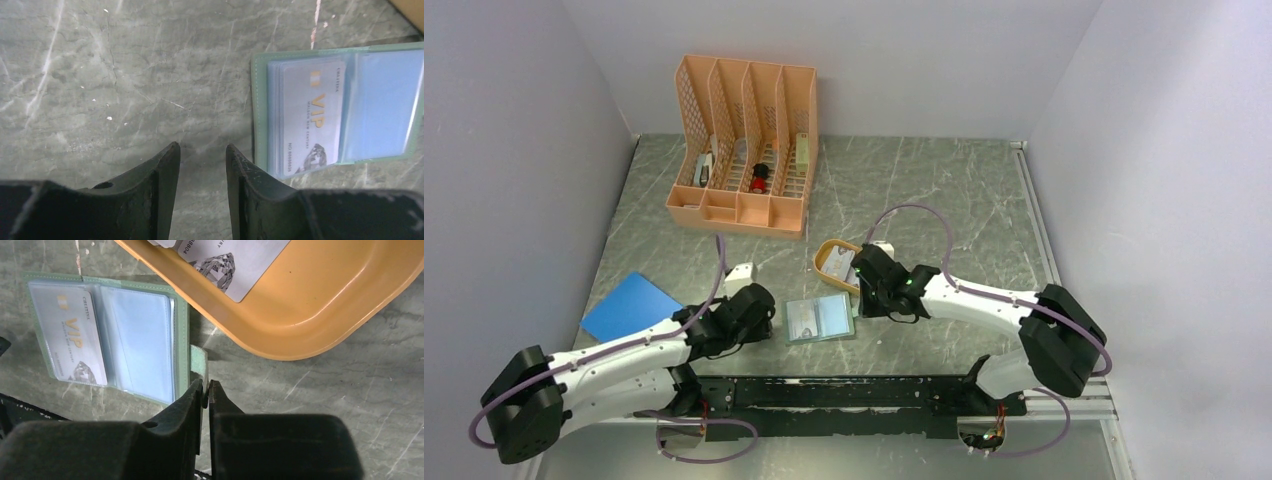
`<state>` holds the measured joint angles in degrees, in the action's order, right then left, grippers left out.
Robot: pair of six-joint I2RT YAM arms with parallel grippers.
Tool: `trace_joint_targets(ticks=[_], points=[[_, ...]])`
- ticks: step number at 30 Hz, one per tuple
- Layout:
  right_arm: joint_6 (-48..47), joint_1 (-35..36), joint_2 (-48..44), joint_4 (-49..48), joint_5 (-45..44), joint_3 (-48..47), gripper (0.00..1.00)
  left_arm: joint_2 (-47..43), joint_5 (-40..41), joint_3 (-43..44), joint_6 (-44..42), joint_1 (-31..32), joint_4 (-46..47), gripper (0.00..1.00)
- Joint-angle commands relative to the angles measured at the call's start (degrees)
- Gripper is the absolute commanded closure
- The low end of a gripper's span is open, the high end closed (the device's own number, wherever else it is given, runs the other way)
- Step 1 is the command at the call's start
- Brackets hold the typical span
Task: Put the credit cards into the card holder
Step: Insert the credit card into the card holder, then close the card holder at the center of the board.
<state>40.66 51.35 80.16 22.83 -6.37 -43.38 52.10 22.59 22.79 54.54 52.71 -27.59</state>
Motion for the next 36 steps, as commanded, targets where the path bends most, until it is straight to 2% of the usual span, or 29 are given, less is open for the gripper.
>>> trace_joint_targets(ticks=[1,3,4,9,13,16,18,24,28,32,36], points=[[-1.3,0.1,-0.7,1.1,-2.1,-1.2,0.78,2.7,-1.9,-1.2,1.2,0.0,4.5,0.56],[-1.2,0.1,-0.3,0.4,-2.2,-0.7,0.67,3.4,-2.3,-1.5,1.1,0.0,5.1,0.57],[-1.0,0.1,-0.1,-0.1,-2.5,-0.5,0.65,3.5,-2.4,-1.6,1.0,0.0,5.4,0.57],[-0.3,-0.4,1.8,-2.5,-3.3,0.1,0.65,2.6,-3.3,-2.5,0.5,0.0,6.5,0.57],[-0.3,-0.7,3.5,-4.0,-2.5,0.1,0.7,2.5,-4.5,-3.4,-0.1,0.0,8.0,0.59],[-0.7,-0.7,2.5,-4.8,-2.1,0.5,0.91,3.4,-7.1,-3.9,-1.1,0.0,11.2,0.61],[-1.5,-0.7,-0.3,-6.0,-1.1,1.4,1.0,4.4,-9.5,-4.5,-2.3,0.0,14.6,0.62],[-7.7,-0.7,-9.6,-4.7,4.5,0.0,1.0,8.2,-13.2,-4.2,-4.3,0.1,21.5,0.71],[-9.6,-0.5,-9.4,-5.4,14.5,-2.9,1.0,10.2,-14.8,-3.8,-5.1,0.1,24.5,0.74],[-7.9,0.1,-6.4,-10.4,20.8,-3.4,1.0,9.8,-13.1,-2.9,-4.4,0.1,21.8,0.74],[-5.8,1.2,-3.0,-16.2,24.8,-3.7,1.0,5.5,-9.2,-3.2,-3.0,0.1,16.0,0.69]])
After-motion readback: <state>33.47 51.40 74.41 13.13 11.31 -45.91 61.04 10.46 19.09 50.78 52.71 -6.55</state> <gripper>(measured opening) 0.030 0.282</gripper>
